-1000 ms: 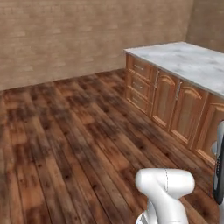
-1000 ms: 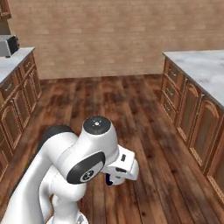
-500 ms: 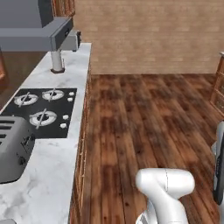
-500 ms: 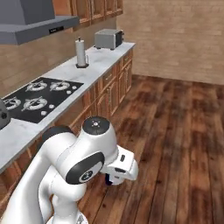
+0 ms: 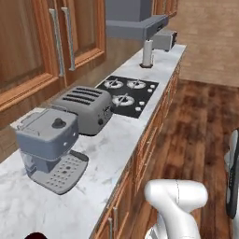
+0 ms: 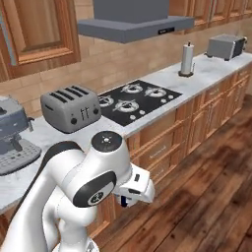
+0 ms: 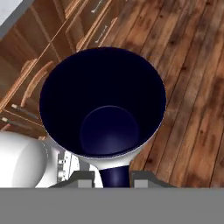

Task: Clear the mugs and bowl far away from the sink.

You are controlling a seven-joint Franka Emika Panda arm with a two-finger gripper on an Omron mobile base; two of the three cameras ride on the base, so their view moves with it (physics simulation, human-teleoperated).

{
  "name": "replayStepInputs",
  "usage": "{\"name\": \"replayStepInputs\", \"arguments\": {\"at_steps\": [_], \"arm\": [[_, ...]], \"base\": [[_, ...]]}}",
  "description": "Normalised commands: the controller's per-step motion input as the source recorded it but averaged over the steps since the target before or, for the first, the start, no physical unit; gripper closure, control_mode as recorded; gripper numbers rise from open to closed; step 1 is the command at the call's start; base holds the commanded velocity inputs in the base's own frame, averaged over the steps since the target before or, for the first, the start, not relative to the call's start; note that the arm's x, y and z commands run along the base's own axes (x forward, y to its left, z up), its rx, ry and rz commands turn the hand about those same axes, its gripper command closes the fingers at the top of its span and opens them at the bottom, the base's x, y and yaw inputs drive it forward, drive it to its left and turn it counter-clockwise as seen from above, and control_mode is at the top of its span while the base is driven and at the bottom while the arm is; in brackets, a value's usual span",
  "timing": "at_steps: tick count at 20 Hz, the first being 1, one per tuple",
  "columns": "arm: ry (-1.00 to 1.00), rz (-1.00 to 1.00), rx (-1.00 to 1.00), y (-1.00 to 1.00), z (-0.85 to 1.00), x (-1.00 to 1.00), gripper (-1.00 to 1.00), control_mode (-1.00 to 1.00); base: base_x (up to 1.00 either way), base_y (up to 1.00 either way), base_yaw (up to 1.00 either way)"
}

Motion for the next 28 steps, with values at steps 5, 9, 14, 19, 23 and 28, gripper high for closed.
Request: {"name": "replayStepInputs", "arguments": {"at_steps": [5,9,14,19,23,28], "arm": [[0.0,0.0,0.0,0.0,0.0,0.0,1.0,1.0],[0.0,0.0,0.0,0.0,0.0,0.0,1.0,1.0],[0.0,0.0,0.0,0.0,0.0,0.0,1.0,1.0],[0.0,0.0,0.0,0.0,0.0,0.0,1.0,1.0],[0.0,0.0,0.0,0.0,0.0,0.0,1.0,1.0],[0.0,0.0,0.0,0.0,0.0,0.0,1.0,1.0]], "base": [[-0.75,0.05,0.7],[-0.68,0.27,0.67],[-0.66,0.33,0.6],[-0.45,0.52,0.49],[-0.08,0.68,0.37],[-0.03,0.47,0.3]]}}
